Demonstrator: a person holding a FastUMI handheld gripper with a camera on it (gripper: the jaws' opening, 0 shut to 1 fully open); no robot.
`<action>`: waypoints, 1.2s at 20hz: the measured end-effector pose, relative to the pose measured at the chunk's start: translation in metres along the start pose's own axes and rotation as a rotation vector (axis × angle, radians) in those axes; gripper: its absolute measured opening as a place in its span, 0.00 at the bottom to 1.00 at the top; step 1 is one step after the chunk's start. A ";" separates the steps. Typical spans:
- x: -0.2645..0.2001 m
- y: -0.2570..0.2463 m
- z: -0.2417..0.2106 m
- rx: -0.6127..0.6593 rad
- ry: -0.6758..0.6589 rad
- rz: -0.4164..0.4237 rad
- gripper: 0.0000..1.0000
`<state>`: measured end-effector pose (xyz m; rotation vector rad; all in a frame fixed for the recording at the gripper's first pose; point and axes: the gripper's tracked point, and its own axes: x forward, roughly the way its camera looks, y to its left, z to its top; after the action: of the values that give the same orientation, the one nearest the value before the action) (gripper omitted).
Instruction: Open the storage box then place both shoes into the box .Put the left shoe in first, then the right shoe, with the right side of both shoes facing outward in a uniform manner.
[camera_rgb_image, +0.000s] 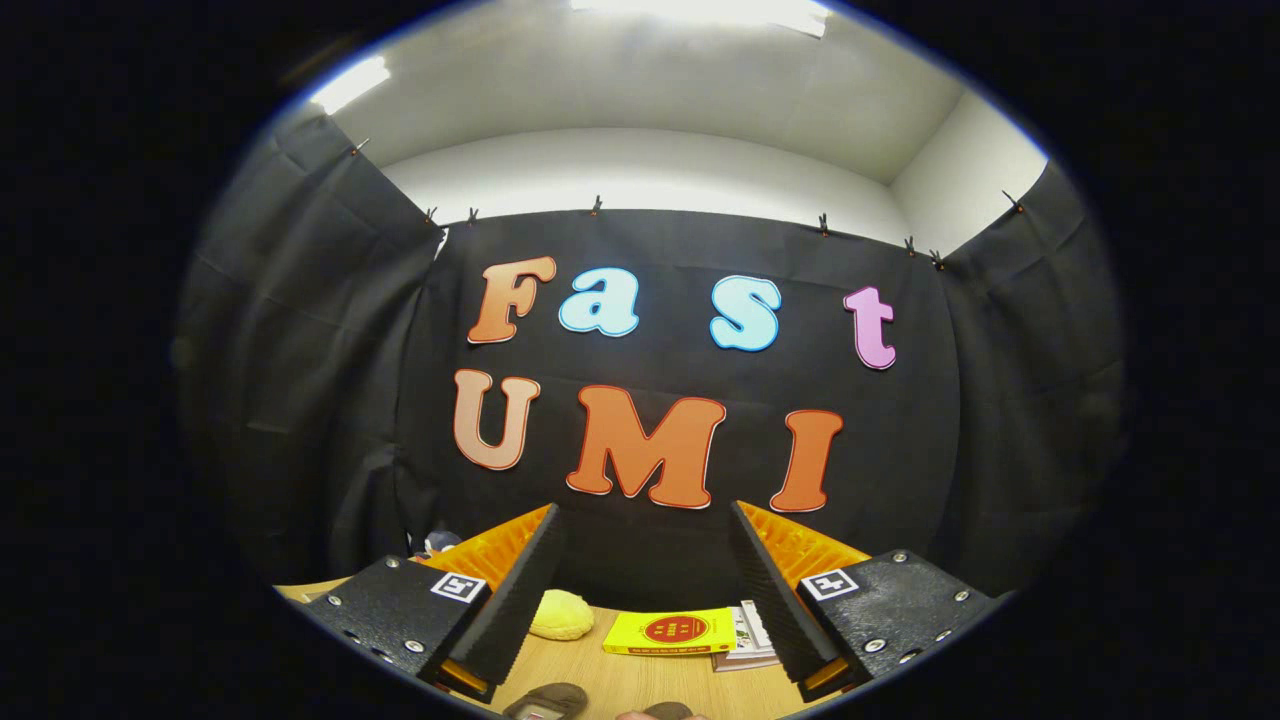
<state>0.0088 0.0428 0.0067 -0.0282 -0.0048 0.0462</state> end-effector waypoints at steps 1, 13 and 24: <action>0.002 0.002 -0.002 0.008 0.005 0.006 0.99; 0.001 0.089 -0.097 0.091 0.238 0.271 0.98; -0.030 0.197 -0.219 0.353 0.686 0.608 0.98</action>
<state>-0.0294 0.2320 -0.2180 0.3104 0.6990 0.6421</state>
